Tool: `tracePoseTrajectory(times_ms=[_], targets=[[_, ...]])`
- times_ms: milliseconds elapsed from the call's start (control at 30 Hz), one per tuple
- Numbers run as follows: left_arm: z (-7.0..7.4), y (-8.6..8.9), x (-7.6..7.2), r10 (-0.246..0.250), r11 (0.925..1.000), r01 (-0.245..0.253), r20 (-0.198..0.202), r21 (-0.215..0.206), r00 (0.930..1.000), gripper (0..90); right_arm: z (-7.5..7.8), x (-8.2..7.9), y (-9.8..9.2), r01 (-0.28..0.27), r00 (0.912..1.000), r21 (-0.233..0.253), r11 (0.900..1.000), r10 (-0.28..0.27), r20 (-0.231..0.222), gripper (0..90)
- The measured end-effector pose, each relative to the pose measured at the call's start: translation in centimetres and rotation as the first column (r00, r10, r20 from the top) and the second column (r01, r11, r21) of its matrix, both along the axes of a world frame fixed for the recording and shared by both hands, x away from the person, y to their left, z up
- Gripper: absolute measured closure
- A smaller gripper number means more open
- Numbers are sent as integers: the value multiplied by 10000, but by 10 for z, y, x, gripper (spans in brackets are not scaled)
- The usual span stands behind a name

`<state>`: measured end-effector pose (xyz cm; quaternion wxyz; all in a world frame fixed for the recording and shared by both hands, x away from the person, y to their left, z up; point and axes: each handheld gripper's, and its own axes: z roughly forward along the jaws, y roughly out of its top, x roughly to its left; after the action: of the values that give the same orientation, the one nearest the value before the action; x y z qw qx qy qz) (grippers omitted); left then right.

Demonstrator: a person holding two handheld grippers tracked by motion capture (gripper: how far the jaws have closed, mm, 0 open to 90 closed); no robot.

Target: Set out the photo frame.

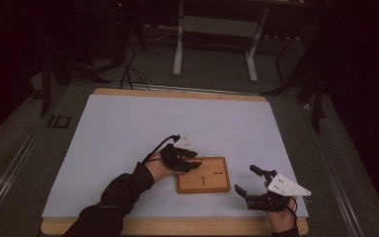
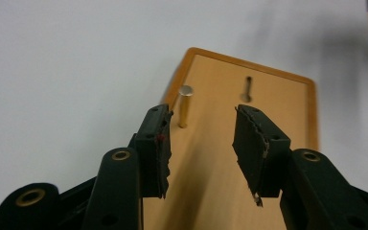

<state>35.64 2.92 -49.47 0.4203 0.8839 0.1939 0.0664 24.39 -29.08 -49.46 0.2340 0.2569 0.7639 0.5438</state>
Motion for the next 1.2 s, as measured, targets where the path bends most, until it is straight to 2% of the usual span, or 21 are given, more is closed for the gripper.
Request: tracePoseTrajectory(times_ms=[100, 267, 400, 567, 600, 667, 767, 1000, 1067, 1133, 1167, 1200], targets=[[-3, -5, 5, 29, 10000, -29, 56, -70, 10000, 588, -1, 0, 1, 5, 10000, -25, 10000, -6, -97, 141], [-5, -15, 9, -99, 10000, 99, 105, -3, 9999, 639, -2, 2, -2, 131, 9967, 302, 9995, -107, -805, 119], [-6, -21, 12, -48, 9996, 42, 204, 294, 9998, 705, -1, 1, 1, 32, 9975, 276, 9996, -13, -704, 107], [-9, -23, 14, -143, 9995, 138, 152, 282, 9998, 805, -2, -1, 7, -139, 9977, 22, 9999, 140, -670, 107], [-9, -22, 16, -112, 9998, 111, 24, 160, 9999, 827, -2, -1, 8, -152, 9976, 8, 9999, 152, -683, 107], [-10, -21, 17, -143, 9999, 144, -74, 52, 9999, 829, -2, -2, 9, -224, 9976, -32, 9997, 221, -653, 107], [-11, -22, 18, -258, 9996, 258, 34, 70, 9997, 839, -2, -2, 10, -308, 9971, 10, 9995, 308, -702, 106], [-11, -21, 24, -637, 9980, 637, -163, -25, 9978, 841, -3, -3, 18, -262, 9984, -561, 9981, 233, -514, 100], [-11, -21, 26, -709, 9975, 708, -230, -40, 9972, 841, -3, -3, 22, -281, 9983, -922, 9953, 233, -534, 100], [-11, -21, 27, -786, 9969, 784, -298, -68, 9965, 840, -3, -5, 25, -270, 9991, -1340, 9906, 224, -362, 100], [-11, -21, 27, -786, 9969, 784, -298, -68, 9965, 840, -3, -5, 25, -270, 9991, -1340, 9906, 224, -362, 100], [-11, -21, 30, -873, 9962, 871, -433, -66, 9952, 840, -2, -7, 27, -290, 9994, -1611, 9865, 252, -251, 102]])
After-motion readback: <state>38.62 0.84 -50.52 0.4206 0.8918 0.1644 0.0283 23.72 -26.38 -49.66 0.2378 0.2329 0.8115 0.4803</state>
